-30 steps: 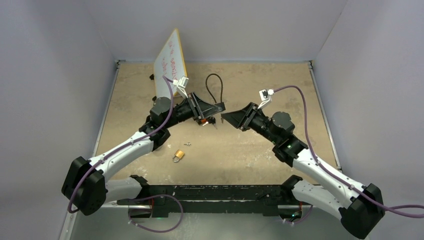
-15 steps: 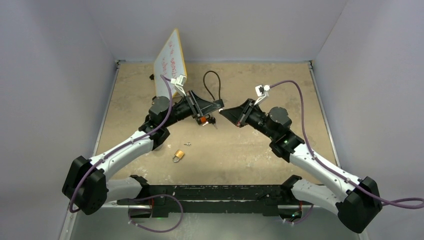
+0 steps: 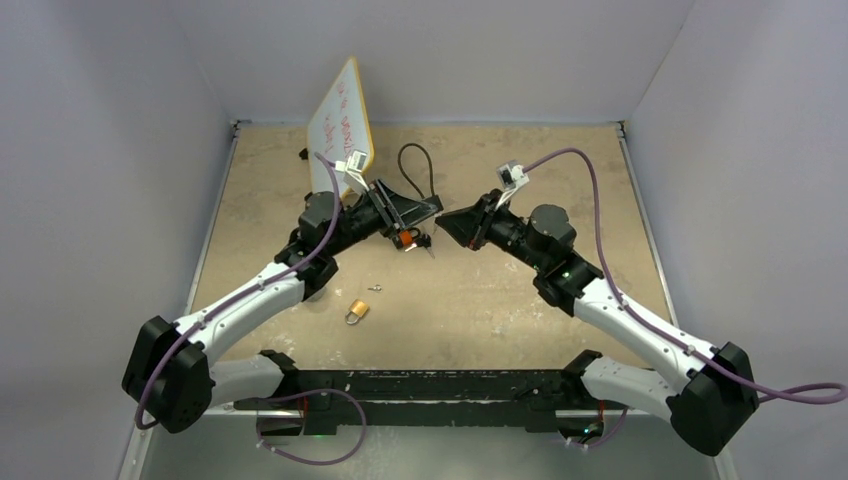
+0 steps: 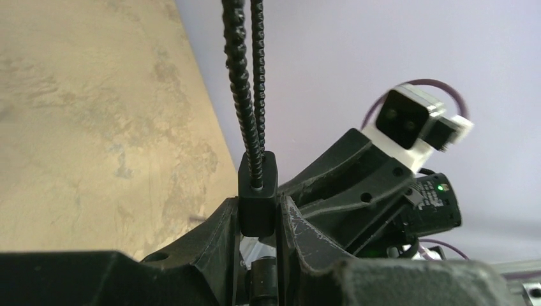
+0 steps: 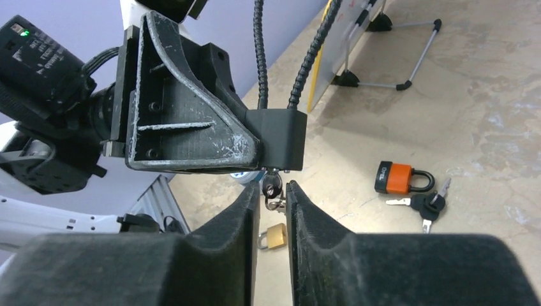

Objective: Unlock with the key
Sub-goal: Unlock the lock.

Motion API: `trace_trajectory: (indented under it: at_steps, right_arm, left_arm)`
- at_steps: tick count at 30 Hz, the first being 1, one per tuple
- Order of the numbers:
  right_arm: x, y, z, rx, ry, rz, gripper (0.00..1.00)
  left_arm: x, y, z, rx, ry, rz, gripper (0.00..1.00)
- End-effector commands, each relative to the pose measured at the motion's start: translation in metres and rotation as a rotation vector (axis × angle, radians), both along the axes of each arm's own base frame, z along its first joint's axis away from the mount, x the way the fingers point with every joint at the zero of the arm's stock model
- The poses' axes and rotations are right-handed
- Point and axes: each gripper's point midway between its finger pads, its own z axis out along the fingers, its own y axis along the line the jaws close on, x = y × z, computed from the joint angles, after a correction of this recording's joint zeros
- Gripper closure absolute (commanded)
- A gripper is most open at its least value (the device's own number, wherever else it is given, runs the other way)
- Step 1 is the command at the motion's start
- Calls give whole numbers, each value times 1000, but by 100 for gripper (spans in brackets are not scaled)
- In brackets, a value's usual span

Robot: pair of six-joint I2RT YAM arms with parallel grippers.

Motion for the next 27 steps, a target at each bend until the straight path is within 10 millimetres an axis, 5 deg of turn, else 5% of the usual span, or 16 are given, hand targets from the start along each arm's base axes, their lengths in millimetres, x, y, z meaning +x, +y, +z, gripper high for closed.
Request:
trace_trajectory:
  at_steps: [1,5,17,21,27]
  right_arm:
    - [14,-11,20,-60,-98,-83,66]
    - [12,-15,18,-138,-143,-72,53]
    - [11,21,3,-401,-192,24,45]
    - [14,28,-6,-474,-197,19,46]
    - [11,39,-14,-557,-229,45,63]
  left_arm:
    - [9,16,6,48,87,138,100]
    - [21,30,-6,66,181,252,100]
    - [30,44,-7,88,258,355,100]
    - [29,46,-8,97,275,362,100]
    - [26,48,-8,100,287,366,100]
